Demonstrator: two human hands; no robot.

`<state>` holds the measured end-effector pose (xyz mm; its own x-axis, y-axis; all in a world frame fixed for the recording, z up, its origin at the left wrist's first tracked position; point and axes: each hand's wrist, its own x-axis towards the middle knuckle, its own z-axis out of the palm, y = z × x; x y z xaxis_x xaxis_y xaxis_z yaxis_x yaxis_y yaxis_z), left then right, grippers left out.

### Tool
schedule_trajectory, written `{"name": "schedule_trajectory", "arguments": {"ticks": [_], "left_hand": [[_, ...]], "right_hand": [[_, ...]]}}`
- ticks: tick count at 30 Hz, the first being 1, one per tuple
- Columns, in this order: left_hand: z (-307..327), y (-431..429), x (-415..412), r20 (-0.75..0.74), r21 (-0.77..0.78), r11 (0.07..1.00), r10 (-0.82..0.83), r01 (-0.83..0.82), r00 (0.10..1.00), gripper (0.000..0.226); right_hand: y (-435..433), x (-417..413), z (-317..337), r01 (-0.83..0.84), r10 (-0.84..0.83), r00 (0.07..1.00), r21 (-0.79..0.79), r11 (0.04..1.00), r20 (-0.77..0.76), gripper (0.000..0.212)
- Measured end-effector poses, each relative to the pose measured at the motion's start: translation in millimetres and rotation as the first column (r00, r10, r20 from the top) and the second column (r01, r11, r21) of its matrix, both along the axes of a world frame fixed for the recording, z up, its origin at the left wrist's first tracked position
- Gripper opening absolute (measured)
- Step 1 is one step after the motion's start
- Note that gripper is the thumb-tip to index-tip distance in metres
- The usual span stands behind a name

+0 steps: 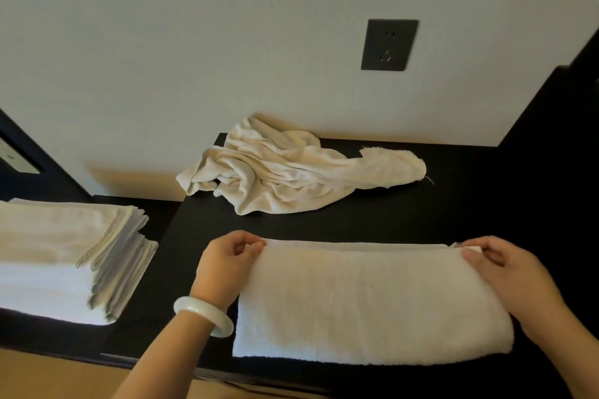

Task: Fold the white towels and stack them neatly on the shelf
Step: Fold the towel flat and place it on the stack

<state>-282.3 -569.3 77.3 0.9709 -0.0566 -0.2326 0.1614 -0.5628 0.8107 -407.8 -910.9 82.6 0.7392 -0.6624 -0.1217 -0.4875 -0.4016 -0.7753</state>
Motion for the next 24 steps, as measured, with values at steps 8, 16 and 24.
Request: {"name": "schedule_trajectory", "arguments": {"ticks": [8, 16, 24], "left_hand": [[-16.4, -21.4, 17.9, 0.022, 0.187, 0.982, -0.018, 0.014, 1.000, 0.010], [-19.8, -20.8, 20.6, 0.083, 0.191, 0.981, 0.007, -0.022, 0.997, 0.009], [-18.2, -53.4, -3.8, 0.424, 0.580, 0.815, -0.322, 0.019, 0.847, 0.047]], "right_hand": [[-1.8, 26.1, -45.7, 0.018, -0.039, 0.996, -0.239, 0.971, -0.085, 0.007], [-5.1, 34.1, -41.5, -0.049, 0.009, 0.994, -0.370, 0.928, -0.109, 0.014], [32.5, 39.0, -29.0, -0.175, -0.009, 0.968, -0.700, 0.692, -0.251, 0.046]]}}
